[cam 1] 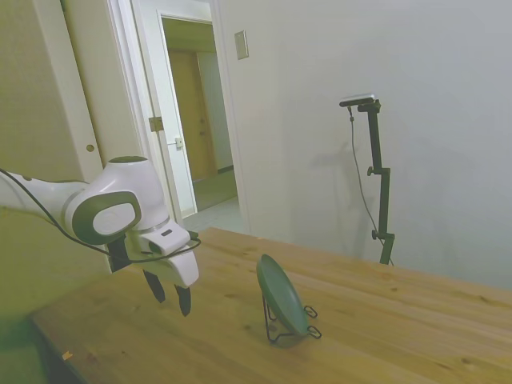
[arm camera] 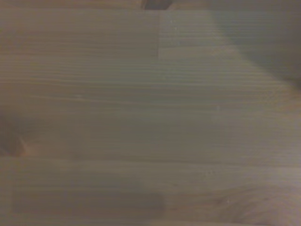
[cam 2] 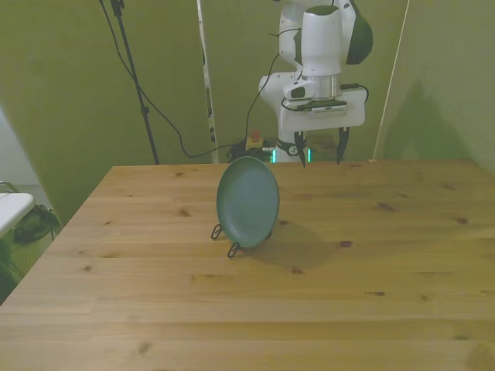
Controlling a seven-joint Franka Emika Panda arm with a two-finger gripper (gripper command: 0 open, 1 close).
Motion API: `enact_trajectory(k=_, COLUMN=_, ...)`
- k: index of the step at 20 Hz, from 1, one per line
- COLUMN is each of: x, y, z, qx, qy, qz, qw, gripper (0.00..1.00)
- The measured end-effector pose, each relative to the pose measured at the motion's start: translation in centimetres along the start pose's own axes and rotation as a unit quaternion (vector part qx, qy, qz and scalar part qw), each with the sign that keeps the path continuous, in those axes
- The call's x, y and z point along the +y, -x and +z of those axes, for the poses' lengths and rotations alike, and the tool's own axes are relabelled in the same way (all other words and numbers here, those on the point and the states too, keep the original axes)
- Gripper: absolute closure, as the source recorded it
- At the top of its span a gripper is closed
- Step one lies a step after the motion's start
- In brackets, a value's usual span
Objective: Unload the plate
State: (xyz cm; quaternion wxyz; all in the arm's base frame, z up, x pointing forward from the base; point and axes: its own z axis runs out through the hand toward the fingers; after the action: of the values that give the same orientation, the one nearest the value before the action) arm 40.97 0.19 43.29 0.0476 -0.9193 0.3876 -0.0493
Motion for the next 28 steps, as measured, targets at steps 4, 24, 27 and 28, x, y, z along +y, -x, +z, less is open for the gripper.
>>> enact_trajectory(k=4, x=-0.5, y=-0.8, z=-1.2, qx=0.008, qy=-0.010, qz=0.003, qw=0.9999, gripper=0.00)
enact_trajectory(k=24, x=7.6, y=-17.1, z=-17.0, qx=-0.070, qy=-0.003, qz=0.007, qw=0.9975, gripper=0.00)
enact_trajectory(k=27, x=11.3, y=-20.9, z=-18.1, qx=-0.085, qy=-0.028, qz=-0.009, qw=0.9960, gripper=0.00)
enact_trajectory(k=28, x=12.1, y=-22.2, z=-18.1, qx=-0.084, qy=-0.034, qz=-0.010, qw=0.9958, gripper=0.00)
